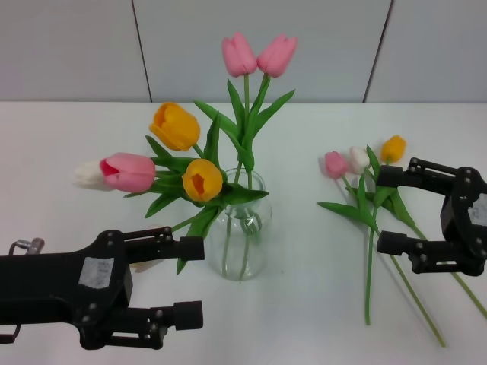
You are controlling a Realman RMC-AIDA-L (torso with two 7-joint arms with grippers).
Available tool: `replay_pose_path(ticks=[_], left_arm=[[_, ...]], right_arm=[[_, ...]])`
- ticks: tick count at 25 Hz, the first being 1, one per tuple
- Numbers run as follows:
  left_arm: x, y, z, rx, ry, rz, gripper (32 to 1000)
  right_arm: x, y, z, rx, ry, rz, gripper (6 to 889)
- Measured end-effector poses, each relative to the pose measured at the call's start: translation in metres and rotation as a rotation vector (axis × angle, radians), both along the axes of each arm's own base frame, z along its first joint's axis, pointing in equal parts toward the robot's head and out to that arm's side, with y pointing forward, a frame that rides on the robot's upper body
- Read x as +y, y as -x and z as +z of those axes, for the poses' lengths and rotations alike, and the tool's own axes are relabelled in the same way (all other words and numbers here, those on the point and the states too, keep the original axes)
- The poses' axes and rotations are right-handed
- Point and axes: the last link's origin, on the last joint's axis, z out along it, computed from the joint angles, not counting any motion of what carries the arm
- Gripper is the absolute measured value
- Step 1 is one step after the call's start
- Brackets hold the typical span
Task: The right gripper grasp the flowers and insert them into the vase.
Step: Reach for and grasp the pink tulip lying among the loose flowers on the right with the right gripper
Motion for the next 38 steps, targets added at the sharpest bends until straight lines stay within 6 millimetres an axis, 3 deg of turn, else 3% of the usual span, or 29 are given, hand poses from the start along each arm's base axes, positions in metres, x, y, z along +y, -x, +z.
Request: replay_pose_path(ticks=[17,22,31,38], left_arm=[[0.0,0.0,0.0,0.0,0.0,0.0,836],[0.0,0.0,0.0,0.0,0.0,-0.002,836],[0.0,0.0,0.0,-0.002,-0.001,0.0,836],[0.0,0.0,0.0,-0.001,-0.001,0.0,836]], right_arm=[[0.004,-0.002,0.0,-0.009,-0.004,-0.037,855],[0.019,-0.01,0.001,-0.037,-0.001,-0.181,855],[0.051,-0.041,0.006,-0.211,-0.021,-0.511,854],[0.077,-0.045,0.0,-0.34,0.007,-0.674,853]])
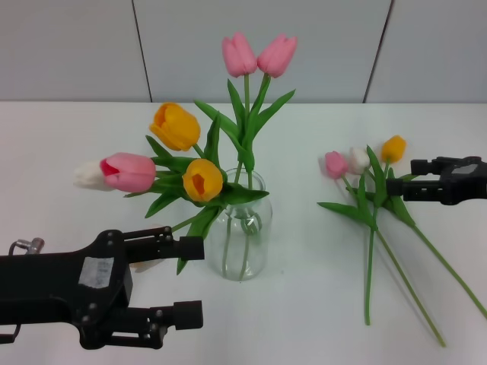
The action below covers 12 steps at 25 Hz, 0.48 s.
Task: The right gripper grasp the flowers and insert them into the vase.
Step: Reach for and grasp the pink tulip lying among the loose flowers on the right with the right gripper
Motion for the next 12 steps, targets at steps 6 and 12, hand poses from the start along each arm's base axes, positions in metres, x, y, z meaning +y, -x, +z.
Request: replay_pose_path(ticks=[6,12], left_arm=[[0.0,0.0,0.0,-0.002,-0.001,-0.001,836],[0.001,-0.001,0.0,-0.004,-0.001,-0.003,836]], right_arm=[[0.021,0.002,-0.008,-0.151,0.032,-0.063,853],[0.035,0.003,-0.025,-0.284,0.043,-0.093,853]])
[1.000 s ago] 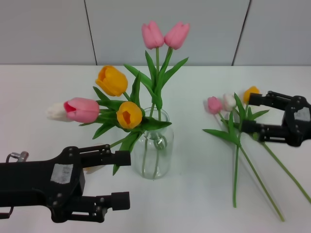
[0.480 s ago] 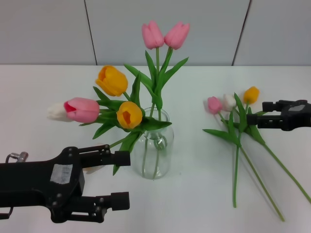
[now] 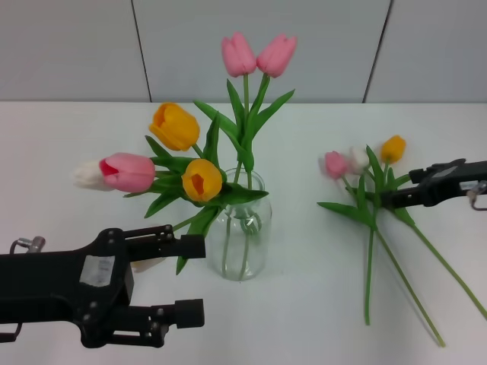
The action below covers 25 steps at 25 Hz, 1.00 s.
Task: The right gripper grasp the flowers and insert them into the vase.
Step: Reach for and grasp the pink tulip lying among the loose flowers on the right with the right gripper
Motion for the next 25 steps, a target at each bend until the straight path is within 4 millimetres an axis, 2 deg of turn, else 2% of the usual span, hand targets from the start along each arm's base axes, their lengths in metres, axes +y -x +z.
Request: replay_pose_path(ticks=[13,19,25], left_arm=[[0.001,-0.001,-0.001,-0.003,0.0,-0.003,836],[0.001,-0.002,-0.001,-0.003,0.001,-0.004,836],[0.001,-0.002,-0.001,-0.004,0.0,-0.007,837]], right_arm=[[0.008,0.008,-0.059,-0.123,0.069,-0.008,849],[0.007,0.005,-0.071,-0.139,0.052,-0.023,845],[0.01,0.003,-0.075,-0.154,0.026,-0.028,841]])
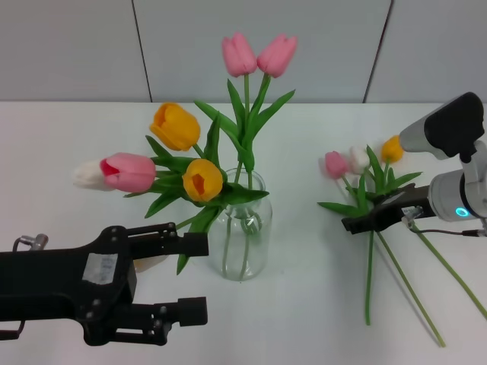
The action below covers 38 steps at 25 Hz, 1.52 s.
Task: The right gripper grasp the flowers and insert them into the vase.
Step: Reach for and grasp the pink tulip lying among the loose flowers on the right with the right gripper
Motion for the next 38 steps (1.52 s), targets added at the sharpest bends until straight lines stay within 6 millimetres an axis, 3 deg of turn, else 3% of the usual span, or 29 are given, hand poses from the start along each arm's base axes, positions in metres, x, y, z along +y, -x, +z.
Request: replay_pose_path(ticks=[38], left_arm=[[0.002,-0.002,-0.003,-0.006,0.008,-0.003,837]], right_arm=[[0.003,0.008,-0.023,-0.001,-0.03,0.019,814]])
